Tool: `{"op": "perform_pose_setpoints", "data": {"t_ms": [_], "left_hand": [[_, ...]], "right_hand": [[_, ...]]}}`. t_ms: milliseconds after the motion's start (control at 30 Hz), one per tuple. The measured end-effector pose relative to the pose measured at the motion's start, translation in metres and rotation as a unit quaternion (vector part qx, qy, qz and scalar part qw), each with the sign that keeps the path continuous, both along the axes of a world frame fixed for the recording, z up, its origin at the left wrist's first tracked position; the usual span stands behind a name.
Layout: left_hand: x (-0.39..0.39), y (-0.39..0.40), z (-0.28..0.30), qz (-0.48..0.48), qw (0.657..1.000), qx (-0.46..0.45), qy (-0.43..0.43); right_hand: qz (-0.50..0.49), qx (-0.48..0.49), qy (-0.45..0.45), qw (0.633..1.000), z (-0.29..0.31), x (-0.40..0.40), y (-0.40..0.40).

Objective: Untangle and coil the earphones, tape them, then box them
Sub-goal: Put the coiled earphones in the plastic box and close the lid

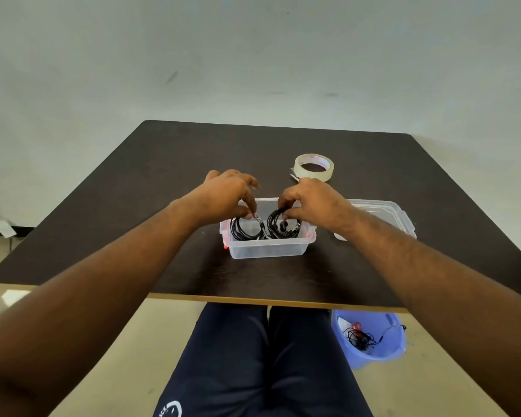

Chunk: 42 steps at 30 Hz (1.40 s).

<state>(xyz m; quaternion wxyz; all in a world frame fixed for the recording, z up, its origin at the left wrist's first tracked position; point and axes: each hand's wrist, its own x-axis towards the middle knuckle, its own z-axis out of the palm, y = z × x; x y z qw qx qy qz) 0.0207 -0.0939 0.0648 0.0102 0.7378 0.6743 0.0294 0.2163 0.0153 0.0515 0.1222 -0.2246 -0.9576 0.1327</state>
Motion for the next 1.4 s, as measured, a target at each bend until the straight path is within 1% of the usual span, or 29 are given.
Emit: {"op": "perform_pose_setpoints", "data": {"t_ms": [100, 200, 267, 333, 367, 400, 433, 467, 500, 533, 567, 600, 667, 800, 833, 867, 900, 933, 967, 1033, 1067, 1100, 1133, 1167, 1200, 1267, 1300, 1333, 1400], "left_hand": [[0.001, 0.004, -0.008, -0.005, 1.0, -0.015, -0.005], [0.0, 0.006, -0.01, -0.009, 1.0, -0.011, -0.024], [0.0, 0.008, -0.008, -0.01, 0.999, -0.005, -0.044], [0.003, 0.009, -0.003, -0.013, 0.998, 0.016, -0.064], [0.005, 0.011, -0.001, -0.015, 0.997, 0.025, -0.075], [0.007, 0.013, 0.001, -0.015, 0.995, 0.028, -0.094], [0.011, 0.015, 0.003, -0.015, 0.993, 0.025, -0.119], [0.015, 0.016, 0.003, -0.014, 0.99, 0.019, -0.143], [0.02, 0.018, 0.003, -0.013, 0.988, 0.011, -0.156], [0.027, 0.019, 0.002, -0.015, 0.987, 0.005, -0.159], [0.033, 0.021, 0.0, -0.016, 0.988, -0.001, -0.155], [0.041, 0.022, -0.001, -0.017, 0.988, -0.005, -0.153], [0.052, 0.025, -0.003, -0.014, 0.987, 0.003, -0.158], [0.062, 0.024, -0.003, -0.006, 0.983, 0.03, -0.183], [0.062, 0.022, -0.003, -0.002, 0.981, 0.034, -0.191], [0.06, 0.02, -0.001, 0.005, 0.978, 0.04, -0.203], [0.057, 0.017, 0.0, 0.014, 0.974, 0.049, -0.221], [0.053, 0.012, 0.001, 0.027, 0.968, 0.061, -0.243], [0.048, 0.007, 0.0, 0.044, 0.96, 0.076, -0.267], [0.037, -0.005, -0.004, 0.087, 0.94, 0.112, -0.309], [0.032, -0.011, -0.008, 0.115, 0.928, 0.132, -0.329], [0.026, -0.018, -0.012, 0.146, 0.913, 0.152, -0.35], [0.022, -0.024, -0.017, 0.177, 0.894, 0.169, -0.375], [0.017, -0.029, -0.022, 0.209, 0.871, 0.183, -0.405], [0.013, -0.033, -0.027, 0.239, 0.844, 0.189, -0.441], [0.005, -0.038, -0.038, 0.276, 0.778, 0.177, -0.536], [0.004, -0.042, -0.042, 0.279, 0.75, 0.159, -0.579], [0.004, -0.045, -0.045, 0.276, 0.729, 0.139, -0.61], [0.009, -0.051, -0.05, 0.269, 0.707, 0.116, -0.644]], "right_hand": [[0.012, -0.005, -0.031, 0.999, 0.002, -0.002, 0.0], [0.021, -0.036, -0.041, 0.998, 0.009, 0.003, 0.0], [0.004, -0.074, 0.002, 0.997, 0.013, 0.012, -0.001], [-0.033, -0.108, 0.079, 0.99, 0.017, 0.027, -0.001], [-0.055, -0.113, 0.113, 0.986, 0.019, 0.037, 0.002], [-0.081, -0.109, 0.126, 0.983, 0.018, 0.048, 0.007], [-0.11, -0.098, 0.109, 0.983, 0.017, 0.06, 0.012], [-0.14, -0.081, 0.059, 0.985, 0.013, 0.072, 0.018], [-0.162, -0.063, -0.012, 0.985, 0.007, 0.084, 0.023], [-0.175, -0.057, -0.081, 0.98, 0.0, 0.096, 0.025], [-0.178, -0.064, -0.123, 0.974, -0.007, 0.104, 0.025], [-0.174, -0.076, -0.131, 0.973, -0.014, 0.11, 0.022], [-0.159, -0.086, -0.107, 0.978, -0.024, 0.114, 0.018], [-0.119, -0.033, -0.124, 0.984, -0.025, 0.111, 0.012], [-0.111, -0.016, -0.116, 0.987, -0.024, 0.111, 0.011], [-0.109, 0.013, -0.088, 0.99, -0.022, 0.112, 0.01], [-0.115, 0.052, -0.039, 0.991, -0.02, 0.112, 0.011], [-0.129, 0.089, 0.03, 0.987, -0.016, 0.112, 0.012], [-0.149, 0.114, 0.106, 0.976, -0.011, 0.111, 0.014], [-0.184, 0.151, 0.238, 0.942, 0.008, 0.105, 0.014], [-0.187, 0.17, 0.282, 0.926, 0.021, 0.099, 0.011], [-0.173, 0.179, 0.311, 0.917, 0.035, 0.091, 0.007], [-0.141, 0.173, 0.326, 0.919, 0.049, 0.081, 0.001], [-0.099, 0.151, 0.321, 0.93, 0.062, 0.07, -0.005], [-0.055, 0.119, 0.298, 0.945, 0.072, 0.055, -0.013], [0.011, 0.058, 0.222, 0.973, 0.083, 0.022, -0.027], [0.033, 0.046, 0.181, 0.982, 0.083, 0.005, -0.033], [0.051, 0.04, 0.141, 0.988, 0.078, -0.011, -0.038], [0.073, 0.022, 0.076, 0.994, 0.061, -0.038, -0.042]]}}
